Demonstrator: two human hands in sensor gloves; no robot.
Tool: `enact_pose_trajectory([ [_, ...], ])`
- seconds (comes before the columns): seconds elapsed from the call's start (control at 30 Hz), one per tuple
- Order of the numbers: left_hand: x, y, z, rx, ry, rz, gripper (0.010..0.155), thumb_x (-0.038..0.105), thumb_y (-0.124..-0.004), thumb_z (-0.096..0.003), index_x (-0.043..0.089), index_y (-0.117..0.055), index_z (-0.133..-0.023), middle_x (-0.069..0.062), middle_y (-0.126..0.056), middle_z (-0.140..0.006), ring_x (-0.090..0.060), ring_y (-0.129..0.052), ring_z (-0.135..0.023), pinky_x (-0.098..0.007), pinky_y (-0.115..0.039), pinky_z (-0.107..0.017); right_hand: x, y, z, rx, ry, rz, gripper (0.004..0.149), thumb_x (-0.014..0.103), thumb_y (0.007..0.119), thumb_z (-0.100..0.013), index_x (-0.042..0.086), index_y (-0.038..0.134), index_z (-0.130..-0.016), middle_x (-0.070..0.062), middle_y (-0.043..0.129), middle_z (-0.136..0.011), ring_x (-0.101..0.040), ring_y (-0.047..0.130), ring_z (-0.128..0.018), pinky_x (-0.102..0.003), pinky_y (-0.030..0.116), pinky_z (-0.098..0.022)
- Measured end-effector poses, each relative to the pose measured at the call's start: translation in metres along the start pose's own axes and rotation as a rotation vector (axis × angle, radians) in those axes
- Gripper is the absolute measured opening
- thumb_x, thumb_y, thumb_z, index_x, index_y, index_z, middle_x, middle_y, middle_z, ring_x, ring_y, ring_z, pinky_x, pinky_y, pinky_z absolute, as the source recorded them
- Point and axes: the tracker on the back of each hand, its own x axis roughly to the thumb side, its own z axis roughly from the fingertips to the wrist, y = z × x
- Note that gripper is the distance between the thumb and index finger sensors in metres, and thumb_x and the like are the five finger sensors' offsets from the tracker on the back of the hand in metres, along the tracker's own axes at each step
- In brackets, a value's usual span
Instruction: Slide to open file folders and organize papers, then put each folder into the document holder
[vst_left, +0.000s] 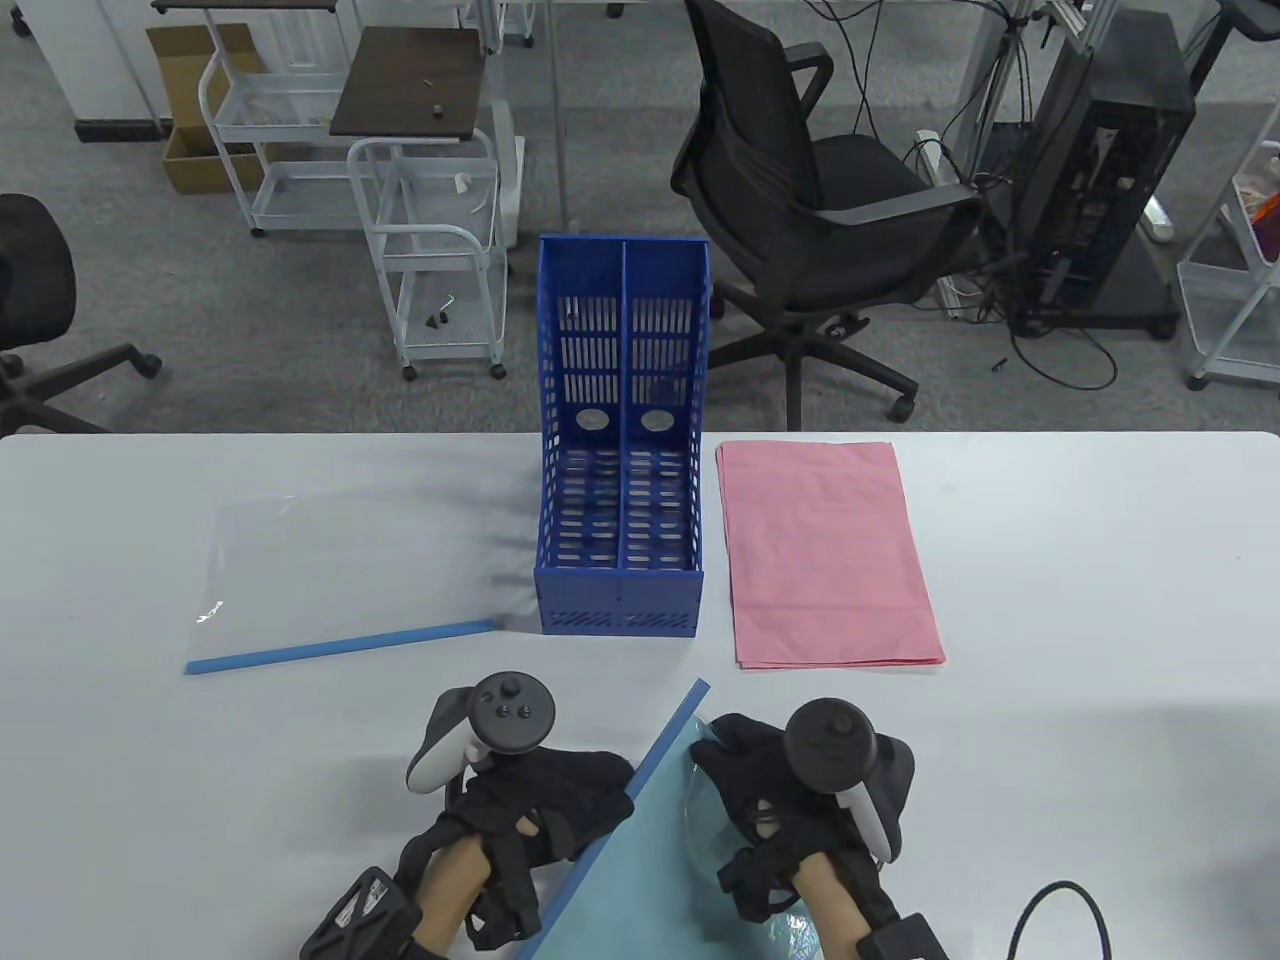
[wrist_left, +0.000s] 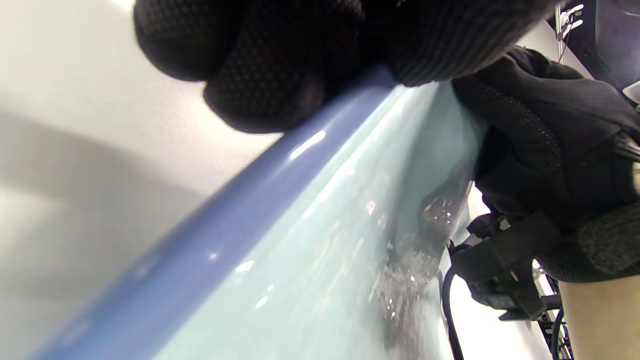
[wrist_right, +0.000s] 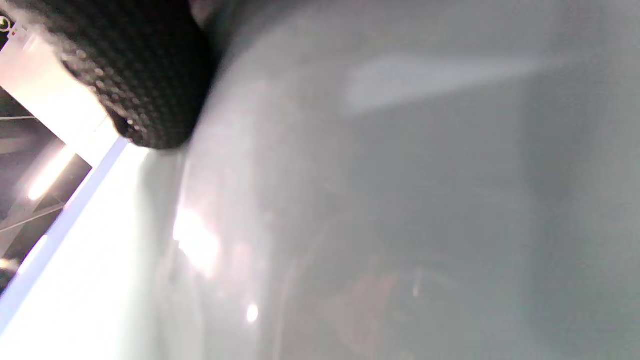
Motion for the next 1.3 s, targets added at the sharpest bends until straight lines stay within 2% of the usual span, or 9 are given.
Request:
enact_pose_trajectory([
  [0.17, -0.002, 0.001, 0.0, -0.037, 0.006, -0.001, 0.047, 0.042, -0.084, -0.0456, 0.022, -0.089, -0.088, -0.008, -0.097, -0.072, -0.02, -0.106, -0.04, -0.044, -0.089, -0.041, -0.002, -0.003, 0.0, -0.022, 0.022, -0.007, 0.039, 0.045, 0.086, -0.033, 0.023, 0.098, -0.063, 0.001, 0.106, -0.042, -0.015, 0.1, -0.025, -0.038, 0.09, -0.036],
  [0.67, -0.004, 0.001, 0.001, -0.033, 0.016, -0.031, 0.047, 0.043, -0.083, -0.0455, 0.024, -0.088, -0.088, -0.007, -0.096, -0.074, -0.02, -0.104, -0.043, -0.045, -0.088, -0.044, -0.004, -0.007, 0.0, -0.041, 0.01, -0.007, 0.039, 0.045, 0.086, -0.033, 0.023, 0.098, -0.064, 0.001, 0.106, -0.043, -0.015, 0.101, -0.026, -0.038, 0.09, -0.036],
  [0.73, -0.005, -0.001, 0.0, -0.062, 0.019, -0.016, 0.048, 0.044, -0.082, -0.0459, 0.025, -0.085, -0.09, -0.005, -0.094, -0.079, -0.022, -0.104, -0.051, -0.046, -0.087, -0.049, -0.002, -0.009, 0.002, -0.058, -0.014, 0.014, 0.039, 0.045, 0.087, -0.033, 0.023, 0.098, -0.064, 0.001, 0.106, -0.043, -0.015, 0.1, -0.026, -0.039, 0.09, -0.037],
  [0.8, -0.008, -0.004, 0.0, -0.129, 0.026, 0.024, 0.061, 0.049, -0.084, -0.0459, 0.024, -0.074, -0.101, -0.006, -0.086, -0.093, -0.027, -0.101, -0.069, -0.048, -0.082, -0.061, 0.001, -0.014, 0.004, -0.083, -0.078, 0.002, 0.04, 0.046, 0.086, -0.033, 0.024, 0.097, -0.064, 0.003, 0.106, -0.044, -0.014, 0.101, -0.027, -0.038, 0.09, -0.037],
  [0.87, -0.012, -0.009, -0.003, -0.188, 0.033, 0.065, 0.07, 0.053, -0.085, -0.0458, 0.023, -0.067, -0.106, -0.008, -0.082, -0.1, -0.03, -0.099, -0.079, -0.048, -0.082, -0.065, 0.004, -0.018, 0.007, -0.11, -0.104, -0.065, 0.039, 0.046, 0.086, -0.034, 0.025, 0.096, -0.065, 0.003, 0.105, -0.045, -0.015, 0.101, -0.028, -0.039, 0.089, -0.038],
  [0.93, -0.016, -0.013, -0.007, -0.231, 0.031, 0.114, 0.071, 0.053, -0.085, -0.046, 0.023, -0.066, -0.108, -0.009, -0.081, -0.103, -0.031, -0.1, -0.082, -0.048, -0.083, -0.066, 0.005, -0.024, 0.011, -0.156, -0.136, -0.109, 0.039, 0.046, 0.086, -0.033, 0.026, 0.096, -0.065, 0.003, 0.105, -0.047, -0.016, 0.101, -0.03, -0.039, 0.089, -0.04],
  [1.07, -0.02, -0.02, -0.012, -0.326, -0.026, 0.251, 0.064, 0.048, -0.084, -0.0487, 0.025, -0.071, -0.107, -0.009, -0.086, -0.102, -0.03, -0.104, -0.081, -0.047, -0.087, -0.063, 0.01, -0.033, 0.021, -0.219, -0.246, -0.172, 0.039, 0.046, 0.087, -0.033, 0.028, 0.096, -0.066, 0.004, 0.105, -0.05, -0.016, 0.1, -0.034, -0.039, 0.087, -0.044],
  [1.2, -0.012, -0.02, -0.01, -0.345, -0.068, 0.243, 0.056, 0.035, -0.079, -0.0518, 0.033, -0.071, -0.107, -0.01, -0.085, -0.103, -0.033, -0.101, -0.085, -0.048, -0.086, -0.064, 0.017, -0.036, 0.027, -0.245, -0.308, -0.165, 0.039, 0.047, 0.086, -0.034, 0.029, 0.094, -0.068, 0.005, 0.104, -0.052, -0.015, 0.1, -0.038, -0.039, 0.087, -0.047],
  [1.3, -0.011, -0.016, -0.007, -0.32, -0.08, 0.245, 0.056, 0.029, -0.077, -0.0525, 0.035, -0.069, -0.108, -0.011, -0.084, -0.104, -0.035, -0.101, -0.085, -0.049, -0.087, -0.064, 0.018, -0.04, 0.029, -0.269, -0.288, -0.14, 0.046, 0.048, 0.085, -0.035, 0.028, 0.088, -0.077, 0.004, 0.102, -0.068, -0.022, 0.101, -0.053, -0.046, 0.082, -0.055],
])
